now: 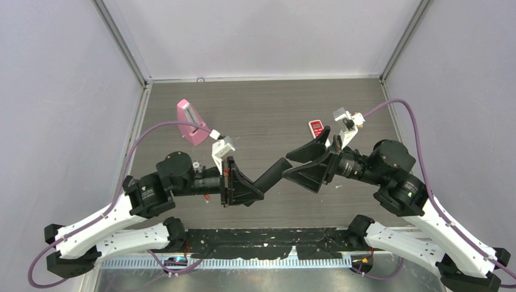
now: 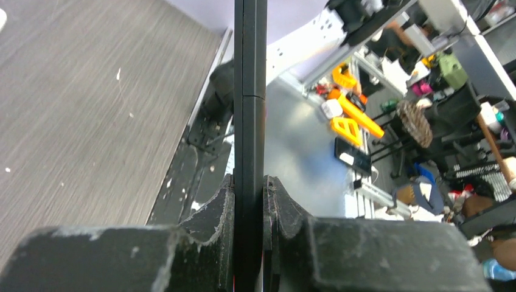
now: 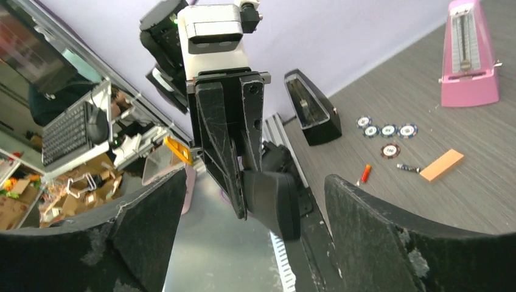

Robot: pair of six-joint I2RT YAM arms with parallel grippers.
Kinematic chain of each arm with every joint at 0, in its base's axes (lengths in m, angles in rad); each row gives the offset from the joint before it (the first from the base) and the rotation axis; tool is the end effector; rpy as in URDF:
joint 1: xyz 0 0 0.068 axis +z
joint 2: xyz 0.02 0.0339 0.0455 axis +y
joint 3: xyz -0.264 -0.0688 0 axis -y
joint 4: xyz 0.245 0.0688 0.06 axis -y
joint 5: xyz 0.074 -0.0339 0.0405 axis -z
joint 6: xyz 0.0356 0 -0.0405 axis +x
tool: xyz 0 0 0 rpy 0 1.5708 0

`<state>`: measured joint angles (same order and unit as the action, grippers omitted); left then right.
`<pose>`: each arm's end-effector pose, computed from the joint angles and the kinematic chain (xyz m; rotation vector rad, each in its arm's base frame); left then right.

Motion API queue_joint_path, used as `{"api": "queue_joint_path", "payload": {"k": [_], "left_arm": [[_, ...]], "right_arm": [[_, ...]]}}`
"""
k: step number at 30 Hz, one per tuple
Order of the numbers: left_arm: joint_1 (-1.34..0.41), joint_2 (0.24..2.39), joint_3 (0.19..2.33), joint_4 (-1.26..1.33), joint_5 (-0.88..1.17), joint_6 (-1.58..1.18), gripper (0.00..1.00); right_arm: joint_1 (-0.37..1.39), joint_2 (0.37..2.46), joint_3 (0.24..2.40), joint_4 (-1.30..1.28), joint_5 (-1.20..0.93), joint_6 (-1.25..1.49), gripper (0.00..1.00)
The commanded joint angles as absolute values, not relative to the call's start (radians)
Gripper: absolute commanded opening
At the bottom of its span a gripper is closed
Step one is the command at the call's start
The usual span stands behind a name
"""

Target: Load the batteries into the remote control

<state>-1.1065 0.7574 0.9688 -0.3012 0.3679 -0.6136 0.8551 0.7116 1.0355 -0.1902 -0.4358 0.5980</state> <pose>0.0611 -0.1505 0.3953 0.7759 1.7616 -1.5448 0.0796 0.1144 0.4349 -0.6015 1.5212 1.4670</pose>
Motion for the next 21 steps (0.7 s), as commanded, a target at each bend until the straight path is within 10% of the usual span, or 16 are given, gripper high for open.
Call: {"api": "queue_joint_path", "payload": {"k": [1,11,21], "left_arm": [[-1.111,0.758,1.024,-0.378,0.458,-0.506,0.00],[-1.111,0.722,1.033,-0.435,0.530,-0.426,0.00],[-1.111,0.716,1.043,-0.437,0.570,-0.417,0.06]], "right_arm": [[0.853,0.784,1.096,-0.286,-0.570,0.517,0.84],[0.854,0.819,1.106,-0.408,-0.710,0.457,0.69],[0.861,0.817,1.054,-0.327,-0.756,0.504,0.17]]}}
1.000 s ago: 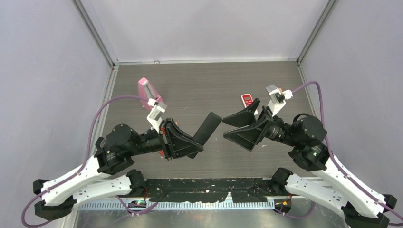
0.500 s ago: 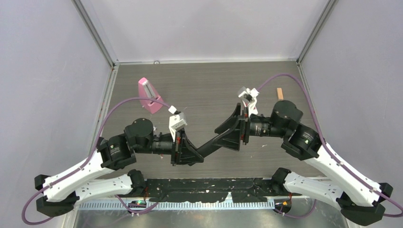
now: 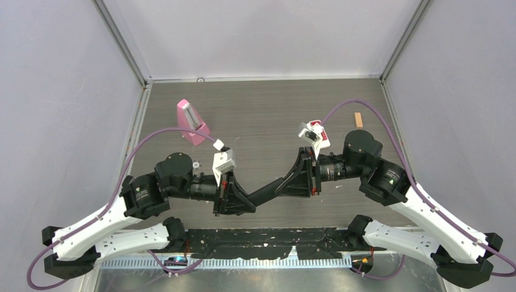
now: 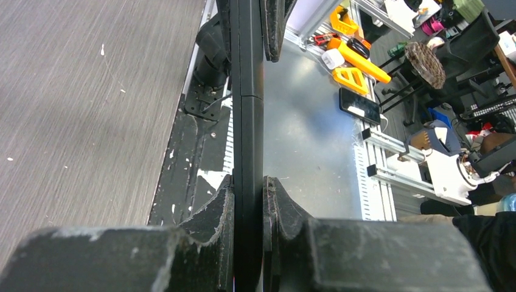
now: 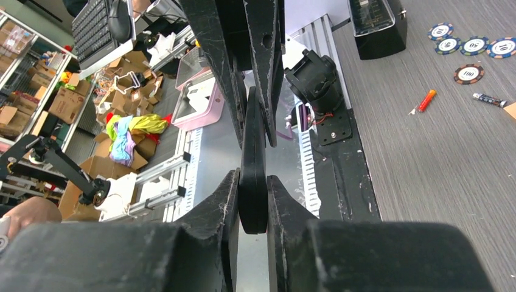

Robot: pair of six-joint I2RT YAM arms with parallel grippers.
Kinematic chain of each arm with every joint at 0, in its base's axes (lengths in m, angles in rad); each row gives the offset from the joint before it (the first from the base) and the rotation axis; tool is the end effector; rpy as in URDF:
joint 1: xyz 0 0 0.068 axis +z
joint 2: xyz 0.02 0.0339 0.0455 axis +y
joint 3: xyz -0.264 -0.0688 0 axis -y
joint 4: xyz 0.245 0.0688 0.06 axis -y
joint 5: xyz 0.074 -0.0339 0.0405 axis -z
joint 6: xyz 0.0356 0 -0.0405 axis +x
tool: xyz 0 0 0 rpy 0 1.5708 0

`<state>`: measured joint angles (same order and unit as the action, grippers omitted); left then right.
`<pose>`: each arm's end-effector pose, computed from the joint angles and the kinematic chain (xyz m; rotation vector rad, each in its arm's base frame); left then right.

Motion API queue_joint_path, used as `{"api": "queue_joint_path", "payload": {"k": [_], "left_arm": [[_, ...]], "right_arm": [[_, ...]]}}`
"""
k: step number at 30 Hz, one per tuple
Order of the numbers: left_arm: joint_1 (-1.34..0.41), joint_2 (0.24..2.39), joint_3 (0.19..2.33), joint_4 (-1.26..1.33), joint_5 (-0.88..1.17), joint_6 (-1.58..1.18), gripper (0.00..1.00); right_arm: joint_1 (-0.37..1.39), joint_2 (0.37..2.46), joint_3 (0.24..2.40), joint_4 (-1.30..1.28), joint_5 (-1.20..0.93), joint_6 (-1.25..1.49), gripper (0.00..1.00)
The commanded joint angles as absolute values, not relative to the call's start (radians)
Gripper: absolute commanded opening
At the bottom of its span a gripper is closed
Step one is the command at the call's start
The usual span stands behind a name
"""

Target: Load the batteries into the remote control

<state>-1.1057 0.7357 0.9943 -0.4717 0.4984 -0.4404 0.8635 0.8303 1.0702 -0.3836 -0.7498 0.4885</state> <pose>0.0515 -0.1405 0.3891 1.0415 1.7568 -1.4916 0.0885 0.1409 0.4105 -0.9722 1.7146 1.5833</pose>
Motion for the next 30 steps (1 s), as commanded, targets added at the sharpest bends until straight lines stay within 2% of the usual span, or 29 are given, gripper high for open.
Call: {"api": "queue_joint_path", "payload": {"k": [1,3,6,8,10,20,25,30], "left_arm": [[-1.111,0.712,1.041,-0.433,0.572,-0.418,0.11],[-1.112,0.701,1.036,-0.412,0.574,-0.422,0.30],[-1.111,0.673,1.007,-0.348,0.567,-0.454,0.54],[-1.112,0.644,0.977,-0.288,0.544,-0.494,0.65],[-1.112,0.619,0.944,-0.220,0.501,-0.539,0.70],[-1.112,0.548,0.722,0.246,0.141,-0.836,0.68],[-1.111,0.560,0.647,0.445,0.064,-0.873,0.68],[-1.111,0.576,0.651,0.487,0.039,-0.867,0.67]], "right_arm": [[0.861,0.815,1.047,-0.295,-0.757,0.524,0.15],[0.861,0.808,1.023,-0.244,-0.753,0.559,0.07],[0.861,0.790,0.982,-0.180,-0.715,0.618,0.05],[0.861,0.772,0.957,-0.128,-0.670,0.657,0.05],[0.860,0.750,0.927,-0.059,-0.622,0.700,0.05],[0.861,0.670,0.771,0.328,-0.397,0.872,0.05],[0.863,0.669,0.689,0.468,-0.338,0.969,0.05],[0.870,0.672,0.669,0.482,-0.314,0.995,0.06]]}}
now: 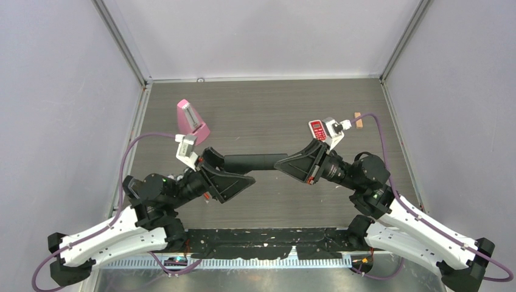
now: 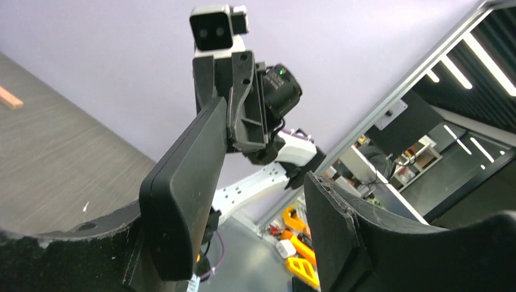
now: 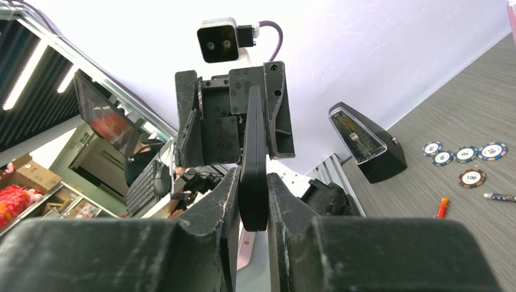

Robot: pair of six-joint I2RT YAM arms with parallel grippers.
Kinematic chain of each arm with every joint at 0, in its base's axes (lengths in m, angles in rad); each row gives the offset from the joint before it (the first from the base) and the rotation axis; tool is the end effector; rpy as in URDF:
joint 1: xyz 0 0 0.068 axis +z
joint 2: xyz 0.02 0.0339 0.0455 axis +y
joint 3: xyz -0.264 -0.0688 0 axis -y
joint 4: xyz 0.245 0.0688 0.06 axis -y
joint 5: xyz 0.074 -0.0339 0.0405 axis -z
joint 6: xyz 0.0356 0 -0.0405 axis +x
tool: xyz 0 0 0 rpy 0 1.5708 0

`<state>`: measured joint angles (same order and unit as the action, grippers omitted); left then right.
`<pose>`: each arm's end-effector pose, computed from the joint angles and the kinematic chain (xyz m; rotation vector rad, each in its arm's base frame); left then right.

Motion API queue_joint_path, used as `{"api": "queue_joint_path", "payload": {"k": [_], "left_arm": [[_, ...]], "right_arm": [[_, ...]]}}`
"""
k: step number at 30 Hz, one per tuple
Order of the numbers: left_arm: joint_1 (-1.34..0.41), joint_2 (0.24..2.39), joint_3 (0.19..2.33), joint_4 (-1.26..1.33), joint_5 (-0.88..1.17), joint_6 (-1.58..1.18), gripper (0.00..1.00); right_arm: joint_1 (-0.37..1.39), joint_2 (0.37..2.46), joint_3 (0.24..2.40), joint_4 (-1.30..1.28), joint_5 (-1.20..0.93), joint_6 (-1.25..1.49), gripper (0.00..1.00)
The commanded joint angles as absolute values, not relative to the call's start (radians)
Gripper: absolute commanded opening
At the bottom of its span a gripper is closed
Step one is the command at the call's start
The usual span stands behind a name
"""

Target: Load the batteries into the remote control

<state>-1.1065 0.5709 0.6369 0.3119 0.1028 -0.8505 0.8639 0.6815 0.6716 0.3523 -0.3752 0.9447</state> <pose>0.0595 -0.1269 0.3726 0.2829 1.3701 -1.7447 0.0949 0.1312 0.3733 -0.3256 1.4388 1.7549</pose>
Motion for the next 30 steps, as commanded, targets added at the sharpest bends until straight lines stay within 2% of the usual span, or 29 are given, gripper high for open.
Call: {"api": "queue_joint_path", "payload": {"k": [1,9,20,26,30], "left_arm": [[-1.111,0.580,0.649,0.498,0.032,-0.868,0.67],[-1.112,0.617,0.648,0.543,0.008,-0.834,0.57],[-1.111,0.644,0.646,0.545,-0.110,-0.795,0.54],[-1.112,0.644,0.611,0.535,-0.186,-0.908,0.37],[-1.113,0.658,0.599,0.541,-0.178,-0.970,0.32]], "right_arm": [[0.871,0.672,0.665,0.489,-0.308,1.002,0.05],[0.880,0.657,0.647,0.490,-0.273,1.044,0.05],[0.909,0.675,0.627,0.524,-0.253,1.083,0.05],[0.929,0.670,0.626,0.494,-0.214,1.029,0.05],[0.938,0.668,0.626,0.472,-0.185,0.999,0.05]]}}
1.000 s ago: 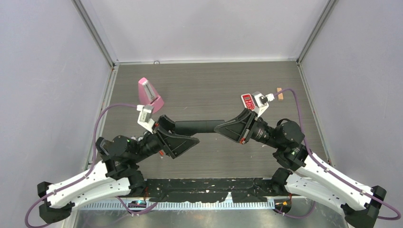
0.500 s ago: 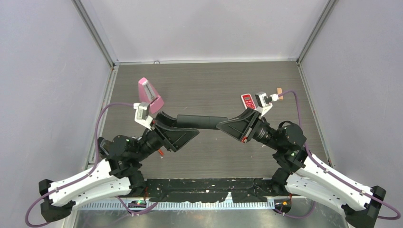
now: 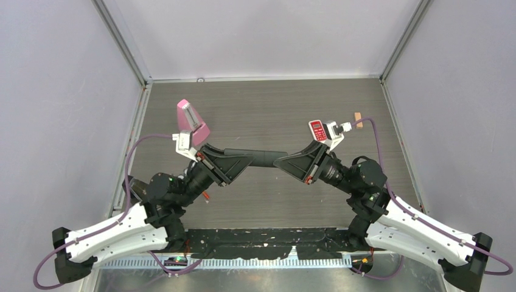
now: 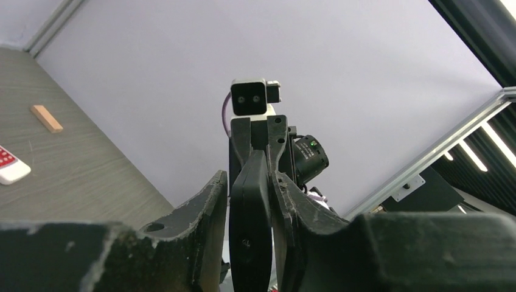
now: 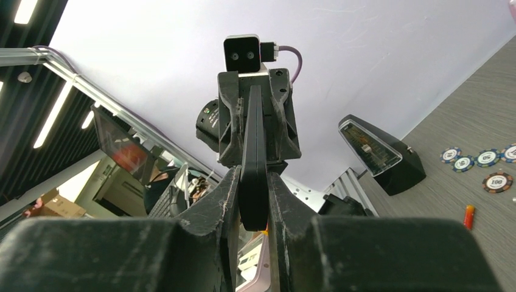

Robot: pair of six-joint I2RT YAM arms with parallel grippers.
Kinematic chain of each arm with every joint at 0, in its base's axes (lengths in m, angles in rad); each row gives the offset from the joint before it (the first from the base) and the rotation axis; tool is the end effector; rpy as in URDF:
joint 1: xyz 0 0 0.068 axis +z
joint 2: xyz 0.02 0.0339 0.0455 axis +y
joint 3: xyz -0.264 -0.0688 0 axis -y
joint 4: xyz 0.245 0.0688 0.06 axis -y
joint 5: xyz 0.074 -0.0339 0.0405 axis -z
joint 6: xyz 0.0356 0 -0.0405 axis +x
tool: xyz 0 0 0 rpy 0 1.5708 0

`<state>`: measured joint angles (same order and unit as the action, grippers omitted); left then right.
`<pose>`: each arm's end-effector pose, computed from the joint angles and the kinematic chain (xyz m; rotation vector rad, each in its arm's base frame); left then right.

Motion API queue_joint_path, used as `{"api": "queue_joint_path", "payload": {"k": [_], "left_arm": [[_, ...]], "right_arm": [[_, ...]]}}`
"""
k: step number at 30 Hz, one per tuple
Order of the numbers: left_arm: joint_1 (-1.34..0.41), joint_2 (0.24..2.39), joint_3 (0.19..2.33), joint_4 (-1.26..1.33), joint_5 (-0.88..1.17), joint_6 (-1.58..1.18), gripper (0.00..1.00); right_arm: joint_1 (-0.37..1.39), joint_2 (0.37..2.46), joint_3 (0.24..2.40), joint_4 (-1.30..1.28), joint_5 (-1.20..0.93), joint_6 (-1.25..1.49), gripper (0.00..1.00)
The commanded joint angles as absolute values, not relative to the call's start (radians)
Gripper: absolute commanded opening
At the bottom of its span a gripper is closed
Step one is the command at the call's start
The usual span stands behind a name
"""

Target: Load the batteries into the remote control

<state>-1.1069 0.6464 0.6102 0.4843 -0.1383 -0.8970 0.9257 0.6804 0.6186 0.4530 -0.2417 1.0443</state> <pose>0.0736 -0.1362 0.3709 -0.0062 1.3001 -1.6832 0.0914 0.1357 0.3657 -0.1702 1.4092 1.8326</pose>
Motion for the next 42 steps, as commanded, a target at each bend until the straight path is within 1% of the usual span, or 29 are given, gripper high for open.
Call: {"api": "queue_joint_path", "payload": {"k": [1,4,6,8,11,13,14,15,16,17,19,21,23,25,28,32,33,37,39,40,41,42], "left_arm": [[-1.112,0.663,0.599,0.540,-0.173,-0.980,0.31],[-1.114,0.674,0.599,0.544,-0.165,-0.988,0.28],[-1.115,0.673,0.600,0.544,-0.163,-0.989,0.24],[-1.114,0.670,0.599,0.544,-0.164,-0.987,0.16],[-1.115,0.660,0.597,0.537,-0.171,-0.976,0.00],[-1.114,0.650,0.596,0.523,-0.180,-0.968,0.00],[-1.114,0.644,0.594,0.518,-0.182,-0.965,0.00],[-1.114,0.637,0.593,0.509,-0.185,-0.960,0.00],[-1.114,0.631,0.591,0.498,-0.187,-0.957,0.00],[-1.114,0.625,0.594,0.485,-0.187,-0.954,0.00],[-1.115,0.611,0.599,0.453,-0.185,-0.952,0.00],[-1.114,0.604,0.607,0.423,-0.181,-0.957,0.00],[-1.115,0.599,0.616,0.402,-0.172,-0.962,0.00],[-1.115,0.598,0.632,0.366,-0.161,-0.967,0.00],[-1.115,0.595,0.654,0.321,-0.152,-0.973,0.00],[-1.114,0.581,0.657,0.296,-0.154,-0.992,0.00],[-1.115,0.572,0.656,0.288,-0.158,-1.003,0.00],[-1.114,0.566,0.656,0.290,-0.160,-1.013,0.00],[-1.113,0.564,0.654,0.295,-0.160,-1.019,0.00],[-1.113,0.561,0.653,0.298,-0.160,-1.021,0.00],[-1.113,0.558,0.651,0.302,-0.161,-1.024,0.00],[-1.113,0.553,0.648,0.309,-0.162,-1.025,0.00]], "right_arm": [[0.940,0.670,0.626,0.470,-0.181,0.992,0.05],[0.944,0.682,0.625,0.466,-0.180,0.980,0.05],[0.946,0.686,0.622,0.463,-0.179,0.977,0.05],[0.948,0.687,0.619,0.460,-0.178,0.977,0.05],[0.948,0.687,0.616,0.450,-0.181,0.979,0.07],[0.948,0.685,0.617,0.437,-0.184,0.982,0.13],[0.949,0.683,0.617,0.432,-0.186,0.982,0.21],[0.949,0.681,0.619,0.415,-0.186,0.980,0.27],[0.949,0.675,0.623,0.405,-0.186,0.973,0.40],[0.948,0.673,0.627,0.387,-0.186,0.969,0.45],[0.948,0.664,0.637,0.362,-0.186,0.949,0.63],[0.948,0.672,0.660,0.333,-0.196,0.923,0.71],[0.948,0.696,0.693,0.300,-0.212,0.894,0.75],[0.948,0.730,0.728,0.282,-0.240,0.865,0.76],[0.948,0.774,0.772,0.280,-0.281,0.857,0.76],[0.948,0.821,0.797,0.290,-0.308,0.858,0.73],[0.948,0.847,0.804,0.299,-0.339,0.865,0.69],[0.948,0.870,0.791,0.328,-0.376,0.881,0.57],[0.948,0.875,0.785,0.335,-0.387,0.882,0.43],[0.948,0.874,0.779,0.338,-0.388,0.886,0.39],[0.948,0.872,0.775,0.340,-0.388,0.887,0.33],[0.948,0.872,0.770,0.340,-0.387,0.888,0.30]]}}
